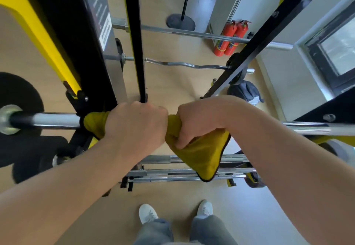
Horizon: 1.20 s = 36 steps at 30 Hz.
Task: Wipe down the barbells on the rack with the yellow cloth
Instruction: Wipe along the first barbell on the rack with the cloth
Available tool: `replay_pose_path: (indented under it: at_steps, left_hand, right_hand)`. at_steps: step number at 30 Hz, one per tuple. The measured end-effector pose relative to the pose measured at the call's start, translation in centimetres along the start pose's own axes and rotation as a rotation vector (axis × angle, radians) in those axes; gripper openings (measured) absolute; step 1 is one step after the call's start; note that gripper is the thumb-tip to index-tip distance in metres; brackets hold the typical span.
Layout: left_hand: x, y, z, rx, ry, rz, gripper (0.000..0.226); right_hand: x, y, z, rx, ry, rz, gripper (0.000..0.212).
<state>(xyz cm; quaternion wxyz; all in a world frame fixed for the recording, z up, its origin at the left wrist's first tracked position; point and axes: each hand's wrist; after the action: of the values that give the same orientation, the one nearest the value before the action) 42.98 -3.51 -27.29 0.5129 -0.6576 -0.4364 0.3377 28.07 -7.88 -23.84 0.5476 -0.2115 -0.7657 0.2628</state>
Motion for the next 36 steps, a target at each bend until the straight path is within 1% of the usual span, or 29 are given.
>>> replay_pose_path:
  at_steps: [1, 2, 3, 5, 6, 7, 8, 9, 10, 11, 13, 14, 16, 17, 18, 19, 20, 21, 23, 24, 25, 26, 28, 29, 30, 32, 34, 36]
  left_hand:
    - [-0.1, 0.0, 0.1, 0.013, 0.002, -0.012, 0.017]
    - [-0.3, -0.1, 0.2, 0.045, -0.007, -0.030, 0.014]
    - [-0.5, -0.2, 0.1, 0.073, -0.021, -0.046, 0.012]
    - [-0.8, -0.1, 0.0, 0.078, -0.036, -0.092, 0.015]
    - [-0.7, 0.0, -0.1, 0.068, -0.021, -0.110, 0.016]
    - [-0.8, 0.0, -0.2, 0.071, -0.008, -0.112, 0.016]
    - [-0.8, 0.0, -0.2, 0.080, -0.003, -0.107, 0.015]
    - [-0.9, -0.1, -0.2, 0.088, -0.003, -0.107, 0.013]
    - [-0.9, 0.0, -0.1, 0.090, -0.009, -0.109, 0.012]
    - [-0.8, 0.0, 0.1, 0.080, -0.016, -0.104, 0.011]
    - [-0.5, 0.1, 0.1, 0.035, -0.020, -0.029, 0.013]
    - [-0.4, 0.2, 0.1, 0.019, -0.021, 0.011, 0.017]
    - [0.0, 0.6, -0.1, 0.012, -0.010, 0.056, 0.023]
    - [0.1, 0.7, 0.0, 0.022, 0.003, 0.077, 0.024]
    - [0.0, 0.8, 0.1, 0.025, 0.007, 0.087, 0.024]
    - [-0.2, 0.7, 0.2, 0.033, 0.001, 0.084, 0.024]
    - [-0.3, 0.6, 0.1, 0.047, -0.009, 0.065, 0.024]
    - [-0.3, 0.6, 0.1, 0.063, -0.018, 0.042, 0.024]
    - [-0.4, 0.4, -0.1, 0.076, -0.024, 0.031, 0.022]
    - [-0.3, 0.2, -0.2, 0.080, -0.025, 0.041, 0.021]
    - [-0.1, 0.0, -0.3, 0.084, -0.024, 0.059, 0.022]
    - [0.1, 0.1, -0.4, 0.098, -0.016, 0.087, 0.022]
    - [0.5, 0.3, -0.5, 0.169, 0.043, 0.154, 0.022]
    - [0.6, 0.5, -0.6, 0.209, 0.084, 0.185, 0.020]
    - [0.7, 0.6, -0.7, 0.235, 0.120, 0.212, 0.023]
    - [1.0, 0.8, -0.7, 0.223, 0.157, 0.239, 0.042]
    - [1.4, 0.8, -0.4, 0.178, 0.122, 0.274, 0.050]
    - [1.9, 0.8, 0.3, 0.136, 0.081, 0.287, 0.053]
  right_hand:
    - [0.0, -0.2, 0.1, -0.015, 0.001, -0.009, 0.029]
    - [0.1, 0.5, 0.3, 0.003, -0.003, 0.057, 0.026]
    - [0.2, 1.7, 0.6, 0.056, -0.003, 0.202, 0.021]
    - [0.1, 5.1, 0.7, 0.308, 0.001, 0.682, 0.009]
    - [-0.1, 6.8, 0.6, 0.377, -0.021, 0.863, 0.006]
    - [-0.2, 7.7, 0.6, 0.398, -0.045, 0.976, 0.007]
    - [-0.4, 7.8, 0.6, 0.401, -0.056, 1.044, 0.006]
    - [-0.5, 7.5, 0.5, 0.413, -0.054, 1.053, 0.005]
    - [-0.5, 7.1, 0.5, 0.414, -0.022, 0.982, 0.008]
    - [-0.2, 6.3, 0.3, 0.393, 0.016, 0.826, 0.011]
    - [0.3, 4.6, 0.1, 0.287, -0.029, 0.597, 0.010]
    - [0.2, 3.5, 0.1, 0.219, -0.046, 0.463, 0.015]
    - [-0.2, 1.1, -0.1, 0.068, -0.022, 0.107, 0.029]
    - [-0.1, 0.2, -0.2, 0.008, -0.011, -0.006, 0.034]
    - [-0.1, -0.1, 0.0, -0.006, -0.018, -0.045, 0.034]
    - [-0.1, 0.2, 0.2, 0.016, -0.051, -0.004, 0.029]
    - [0.1, 1.0, 0.3, 0.069, -0.084, 0.110, 0.025]
    - [0.3, 2.1, 0.5, 0.143, -0.100, 0.287, 0.025]
    - [0.4, 5.3, 1.1, 0.333, -0.099, 0.726, 0.019]
    - [0.3, 6.7, 1.2, 0.411, -0.095, 0.866, 0.020]
    - [0.1, 7.6, 1.4, 0.445, -0.101, 0.969, 0.022]
    - [-0.2, 7.9, 1.6, 0.439, -0.114, 1.035, 0.023]
    - [-0.7, 8.1, 2.3, 0.434, -0.177, 1.094, 0.023]
    - [-0.6, 8.0, 2.6, 0.434, -0.208, 1.087, 0.024]
    - [-0.4, 7.9, 2.9, 0.432, -0.240, 1.068, 0.024]
    - [0.2, 7.7, 3.6, 0.437, -0.282, 1.017, 0.026]
    - [0.8, 7.4, 4.4, 0.459, -0.291, 0.970, 0.027]
    - [1.4, 7.0, 5.3, 0.479, -0.293, 0.911, 0.029]
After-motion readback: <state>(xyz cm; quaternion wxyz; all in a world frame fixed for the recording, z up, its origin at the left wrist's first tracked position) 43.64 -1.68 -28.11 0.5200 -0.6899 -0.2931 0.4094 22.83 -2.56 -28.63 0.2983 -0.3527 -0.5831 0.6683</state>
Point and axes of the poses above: each hand's wrist, its own x-axis away from the middle knuckle, its own y-axis out of the palm, z = x × y, and after that the axes turned 4 degrees about -x, right-handed
